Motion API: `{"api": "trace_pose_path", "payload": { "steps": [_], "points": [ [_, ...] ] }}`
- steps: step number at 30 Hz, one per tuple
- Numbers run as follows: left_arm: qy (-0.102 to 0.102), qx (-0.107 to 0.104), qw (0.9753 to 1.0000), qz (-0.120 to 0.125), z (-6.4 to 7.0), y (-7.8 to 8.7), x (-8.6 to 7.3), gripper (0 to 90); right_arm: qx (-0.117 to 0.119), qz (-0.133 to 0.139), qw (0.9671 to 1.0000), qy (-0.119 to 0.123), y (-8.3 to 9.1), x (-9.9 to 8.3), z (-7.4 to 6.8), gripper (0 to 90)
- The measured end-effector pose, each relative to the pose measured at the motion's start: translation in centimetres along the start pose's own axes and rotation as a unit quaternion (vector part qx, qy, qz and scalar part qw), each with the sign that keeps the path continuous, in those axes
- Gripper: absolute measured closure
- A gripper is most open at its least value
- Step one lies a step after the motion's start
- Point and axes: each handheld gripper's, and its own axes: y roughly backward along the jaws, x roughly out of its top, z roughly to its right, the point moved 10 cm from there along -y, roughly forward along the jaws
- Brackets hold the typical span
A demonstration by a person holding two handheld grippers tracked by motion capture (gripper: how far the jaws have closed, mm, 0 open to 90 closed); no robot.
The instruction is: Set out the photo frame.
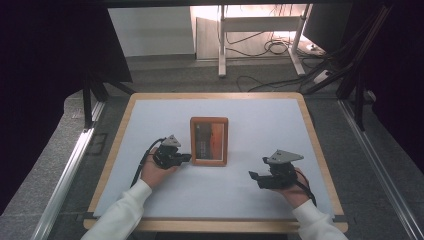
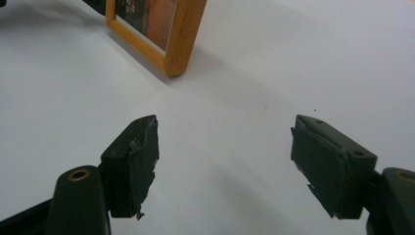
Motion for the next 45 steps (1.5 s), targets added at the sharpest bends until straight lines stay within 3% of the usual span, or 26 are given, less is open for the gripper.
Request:
{"api": "trace_pose_path", "payload": {
  "steps": [7,14,17,19,23,27,35,40,45],
  "points": [
    [0.002,0.018,0.9997,0.016,-0.2,1.3,0.1,89.8,-0.005,-0.006,0.9999,0.010,-0.1,-0.4,-0.1,25.8],
    [0.018,0.020,0.9987,0.043,-0.2,4.1,-0.7,87.7,-0.010,-0.003,0.9997,-0.021,-0.1,-0.8,1.1,25.7],
    [0.024,0.022,0.9983,0.049,-0.1,5.0,-1.3,85.6,-0.010,0.001,0.9998,-0.020,0.0,-0.7,1.2,25.7],
    [0.032,0.021,0.9980,0.050,-0.1,5.3,-1.6,78.5,-0.011,0.005,0.9998,-0.018,0.2,-0.7,1.3,25.7],
    [0.048,0.050,0.9959,0.058,-0.8,5.9,-2.1,48.2,-0.012,0.005,0.9998,-0.014,0.4,-0.8,1.3,25.5],
    [0.056,0.047,0.9950,0.068,-0.8,6.7,-2.4,35.2,-0.009,0.006,0.9996,-0.026,0.8,-1.2,1.7,24.0],
    [0.056,0.043,0.9953,0.066,-0.5,7.1,-3.3,31.0,-0.030,0.020,0.9966,-0.074,1.6,-2.1,3.9,20.9],
    [0.062,0.043,0.9943,0.075,-0.5,7.4,-3.2,30.8,-0.033,0.018,0.9964,-0.076,1.5,-2.3,4.0,19.6],
    [0.061,0.040,0.9950,0.068,-0.6,7.1,-3.3,30.6,-0.034,0.018,0.9966,-0.073,1.3,-2.3,4.1,19.3]
  ]
}}
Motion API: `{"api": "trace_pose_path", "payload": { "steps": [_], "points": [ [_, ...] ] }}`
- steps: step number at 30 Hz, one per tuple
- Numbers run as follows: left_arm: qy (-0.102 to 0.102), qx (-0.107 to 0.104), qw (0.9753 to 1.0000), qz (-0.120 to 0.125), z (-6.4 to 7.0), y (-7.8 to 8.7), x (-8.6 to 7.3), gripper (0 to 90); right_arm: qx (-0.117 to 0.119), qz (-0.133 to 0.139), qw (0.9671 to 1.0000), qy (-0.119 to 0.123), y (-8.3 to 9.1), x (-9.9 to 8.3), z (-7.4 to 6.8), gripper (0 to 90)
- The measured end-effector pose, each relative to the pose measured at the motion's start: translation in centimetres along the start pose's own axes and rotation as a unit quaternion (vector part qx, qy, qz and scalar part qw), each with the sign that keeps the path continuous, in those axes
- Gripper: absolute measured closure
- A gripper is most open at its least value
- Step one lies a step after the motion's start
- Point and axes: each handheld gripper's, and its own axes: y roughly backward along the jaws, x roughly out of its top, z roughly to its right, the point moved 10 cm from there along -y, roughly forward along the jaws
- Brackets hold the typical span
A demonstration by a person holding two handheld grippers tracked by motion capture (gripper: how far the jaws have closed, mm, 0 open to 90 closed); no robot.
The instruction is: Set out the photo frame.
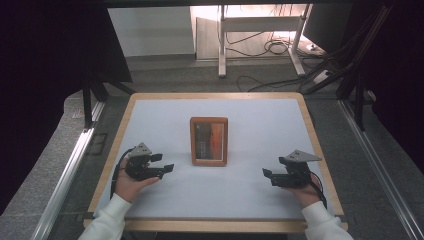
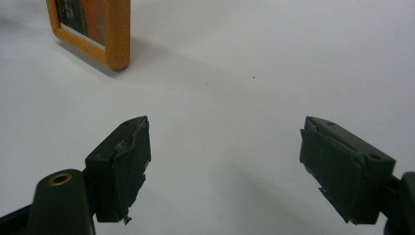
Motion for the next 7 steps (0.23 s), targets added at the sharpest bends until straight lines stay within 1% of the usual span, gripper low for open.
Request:
{"api": "trace_pose_path", "payload": {
  "steps": [4,7],
  "points": [
    [0.005,-0.002,1.0000,-0.001,-0.11,-0.18,0.01,30.5,0.000,0.005,1.0000,0.006,0.05,0.13,-0.09,18.4],
    [0.009,-0.003,1.0000,0.000,-0.27,-0.35,0.07,30.3,0.000,0.008,1.0000,0.003,0.04,0.26,-0.03,17.1]
  ]
}}
